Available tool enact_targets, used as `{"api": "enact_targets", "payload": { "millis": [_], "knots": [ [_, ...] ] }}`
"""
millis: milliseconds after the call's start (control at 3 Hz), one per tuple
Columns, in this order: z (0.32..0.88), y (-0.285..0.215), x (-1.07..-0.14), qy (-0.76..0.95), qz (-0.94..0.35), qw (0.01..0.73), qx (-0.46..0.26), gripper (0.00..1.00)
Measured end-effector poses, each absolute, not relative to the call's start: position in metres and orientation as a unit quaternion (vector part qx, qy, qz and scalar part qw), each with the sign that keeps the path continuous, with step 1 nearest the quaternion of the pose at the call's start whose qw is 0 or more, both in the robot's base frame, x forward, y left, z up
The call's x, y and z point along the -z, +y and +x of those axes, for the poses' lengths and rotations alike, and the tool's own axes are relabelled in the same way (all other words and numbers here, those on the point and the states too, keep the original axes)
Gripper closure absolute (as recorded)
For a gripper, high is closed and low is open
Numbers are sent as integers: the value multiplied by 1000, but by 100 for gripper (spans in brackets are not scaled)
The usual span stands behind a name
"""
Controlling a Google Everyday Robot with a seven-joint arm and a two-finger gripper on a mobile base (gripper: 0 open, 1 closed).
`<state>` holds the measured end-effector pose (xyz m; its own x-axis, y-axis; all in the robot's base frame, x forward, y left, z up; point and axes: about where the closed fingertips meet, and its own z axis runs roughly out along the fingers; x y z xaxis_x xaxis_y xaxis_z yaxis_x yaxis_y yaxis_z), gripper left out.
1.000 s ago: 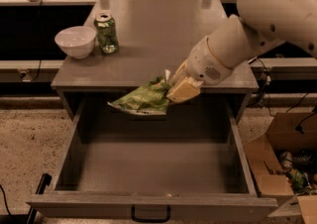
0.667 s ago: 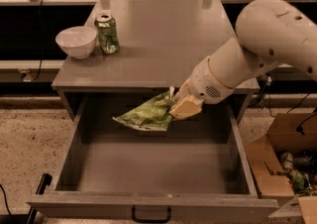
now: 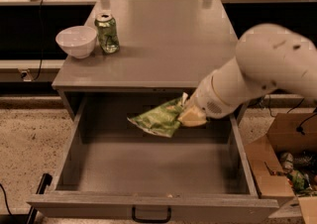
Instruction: Place green jalapeno chip bag into top drawer
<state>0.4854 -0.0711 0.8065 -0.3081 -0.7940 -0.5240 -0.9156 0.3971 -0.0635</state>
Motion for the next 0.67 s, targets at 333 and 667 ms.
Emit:
{"api": "enact_targets", "payload": {
  "millis": [333, 667],
  "knots": [
    [474, -105, -743, 828, -497, 245, -89, 100],
    [479, -131, -711, 835, -463, 287, -76, 100]
  ]
}}
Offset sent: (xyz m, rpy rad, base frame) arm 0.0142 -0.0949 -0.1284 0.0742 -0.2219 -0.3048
